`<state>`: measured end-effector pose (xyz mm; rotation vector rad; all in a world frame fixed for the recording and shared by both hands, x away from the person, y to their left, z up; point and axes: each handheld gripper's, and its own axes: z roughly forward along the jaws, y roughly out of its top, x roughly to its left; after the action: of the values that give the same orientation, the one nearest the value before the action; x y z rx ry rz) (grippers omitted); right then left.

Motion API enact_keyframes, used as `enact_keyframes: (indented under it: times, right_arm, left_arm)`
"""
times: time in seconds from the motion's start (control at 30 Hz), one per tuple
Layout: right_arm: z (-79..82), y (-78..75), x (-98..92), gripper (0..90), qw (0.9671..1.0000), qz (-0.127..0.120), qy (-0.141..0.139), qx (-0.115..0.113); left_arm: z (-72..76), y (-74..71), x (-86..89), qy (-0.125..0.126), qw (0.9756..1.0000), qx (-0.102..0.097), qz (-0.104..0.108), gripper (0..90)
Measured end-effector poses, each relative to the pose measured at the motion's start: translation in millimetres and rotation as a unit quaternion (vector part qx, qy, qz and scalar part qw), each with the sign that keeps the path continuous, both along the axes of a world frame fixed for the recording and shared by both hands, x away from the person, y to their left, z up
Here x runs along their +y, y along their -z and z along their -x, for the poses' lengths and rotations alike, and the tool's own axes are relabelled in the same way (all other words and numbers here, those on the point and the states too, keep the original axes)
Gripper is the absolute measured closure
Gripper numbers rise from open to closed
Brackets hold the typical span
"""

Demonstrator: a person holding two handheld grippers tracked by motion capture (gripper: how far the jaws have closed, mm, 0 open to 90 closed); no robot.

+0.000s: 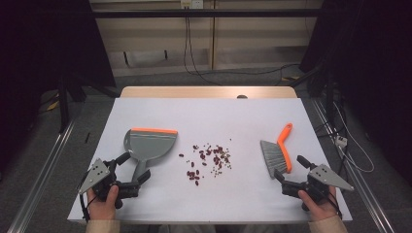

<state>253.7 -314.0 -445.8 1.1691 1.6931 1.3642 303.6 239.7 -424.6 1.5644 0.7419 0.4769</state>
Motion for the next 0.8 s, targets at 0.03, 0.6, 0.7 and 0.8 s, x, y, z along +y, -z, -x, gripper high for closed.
enact_keyframes:
  times: [0.03, 0.6, 0.7, 0.8]
  right_arm:
    - [-0.2, -0.2, -0.2, 2.6, 1.0, 0.001, 0.0, 0.0]
    - [-8.2, -4.3, 0.5, 2.6, 1.0, 0.003, 0.003, 0.003]
    - [-13.7, -8.7, -0.2, 2.5, 0.9999, 0.002, 0.006, 0.008]
    - [-22.5, -11.2, -0.3, 3.1, 0.9996, 0.005, 0.02, 0.018]
  left_arm:
    - [0.0, 0.1, -0.2, 0.0, 1.0, 0.001, 0.001, 2.4]
    - [0.3, -0.1, 0.7, -0.001, 1.0, 0.0, -0.002, 2.4]
    - [0.4, -0.1, 0.6, -0.001, 1.0, 0.0, -0.001, 2.4]
    - [0.5, -0.1, 0.4, 0.0, 1.0, 0.0, -0.001, 2.4]
